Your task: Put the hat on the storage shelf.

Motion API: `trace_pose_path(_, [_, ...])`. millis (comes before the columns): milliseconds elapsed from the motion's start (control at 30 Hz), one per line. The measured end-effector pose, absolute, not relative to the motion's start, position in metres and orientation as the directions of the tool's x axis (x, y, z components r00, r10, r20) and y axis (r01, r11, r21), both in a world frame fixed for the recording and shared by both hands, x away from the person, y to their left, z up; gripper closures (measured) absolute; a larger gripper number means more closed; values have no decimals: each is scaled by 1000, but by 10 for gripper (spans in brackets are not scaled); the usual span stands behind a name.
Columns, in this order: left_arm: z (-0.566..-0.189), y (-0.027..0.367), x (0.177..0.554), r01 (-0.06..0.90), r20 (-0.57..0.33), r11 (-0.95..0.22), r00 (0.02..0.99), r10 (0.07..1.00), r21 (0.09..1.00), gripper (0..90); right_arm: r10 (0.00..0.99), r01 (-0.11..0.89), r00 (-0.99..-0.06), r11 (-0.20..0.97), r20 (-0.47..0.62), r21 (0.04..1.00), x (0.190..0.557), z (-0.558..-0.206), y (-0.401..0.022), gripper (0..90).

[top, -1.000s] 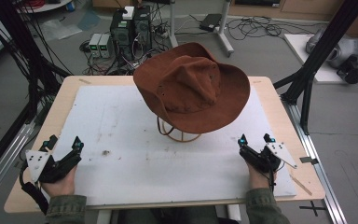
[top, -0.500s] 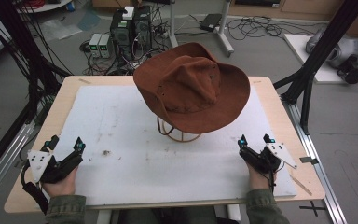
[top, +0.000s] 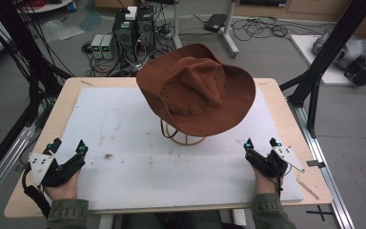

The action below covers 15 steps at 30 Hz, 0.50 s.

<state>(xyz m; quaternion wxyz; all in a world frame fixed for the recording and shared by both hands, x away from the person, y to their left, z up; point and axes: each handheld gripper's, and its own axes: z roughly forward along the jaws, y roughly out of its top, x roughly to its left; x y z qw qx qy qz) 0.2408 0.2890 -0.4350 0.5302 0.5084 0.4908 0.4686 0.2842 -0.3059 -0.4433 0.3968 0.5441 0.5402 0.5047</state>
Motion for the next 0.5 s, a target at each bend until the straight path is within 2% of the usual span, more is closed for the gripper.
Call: trace_pose_path(500, [-442, 291, 247, 46, -79, 74, 105, 991, 996, 228, 988, 198, -91, -103, 123, 975, 286, -444, -305, 111])
